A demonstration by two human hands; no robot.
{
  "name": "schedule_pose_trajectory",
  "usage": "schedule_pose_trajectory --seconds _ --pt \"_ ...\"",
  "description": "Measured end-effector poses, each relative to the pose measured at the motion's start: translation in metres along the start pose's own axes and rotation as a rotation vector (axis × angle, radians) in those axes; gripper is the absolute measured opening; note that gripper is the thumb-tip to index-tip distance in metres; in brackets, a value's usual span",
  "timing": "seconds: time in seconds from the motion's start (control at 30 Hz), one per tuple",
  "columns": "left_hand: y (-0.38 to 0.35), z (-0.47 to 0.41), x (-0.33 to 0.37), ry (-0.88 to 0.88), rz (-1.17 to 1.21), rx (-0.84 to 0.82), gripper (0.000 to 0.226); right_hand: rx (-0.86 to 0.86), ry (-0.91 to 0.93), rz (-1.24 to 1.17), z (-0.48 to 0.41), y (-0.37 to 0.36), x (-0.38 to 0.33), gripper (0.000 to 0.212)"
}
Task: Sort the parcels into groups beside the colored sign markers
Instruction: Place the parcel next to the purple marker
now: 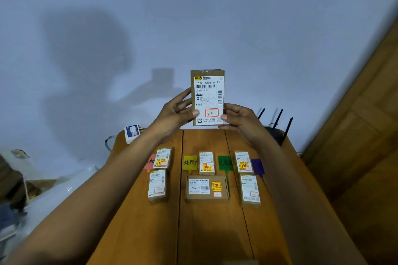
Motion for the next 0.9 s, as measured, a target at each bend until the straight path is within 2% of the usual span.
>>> schedule_pose_trajectory --seconds 0.17,0.3,0.53,0.7,0.9 --pt "-0.053 -0.020 -0.024 0.026 0.030 -0.038 0.072 0.130 -0.040 -0.011 0.022 0.043 0.018 0.046" --pt "-0.122 -0.035 -0.072 0.100 0.026 -0.077 0.061 0.279 -0.121 -0.079 0.050 0.092 0.050 0.042" --pt "-0.277 -0.019 -0.204 0.385 -0.025 -0.168 0.041 0.513 -0.470 -0.034 0.118 0.204 0.172 0.039" --pt "-0.360 0.025 -0.303 0.717 0.001 -0.290 0.035 0.491 -0.746 -0.003 0.158 0.261 0.279 0.029" --pt "-0.403 0.054 -0.384 1.039 0.071 -0.200 0.015 0.413 -0.928 0.016 0.174 0.291 0.378 0.029"
Point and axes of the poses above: each hand's wrist, its own z-axis away from the middle knuckle, its own y-axis out of the back of the hand, x = y × z, the point moved 6 cm from there along -z, towards the middle knuckle, and after that the axes turned 4 degrees about -y, right-handed, at the moved point
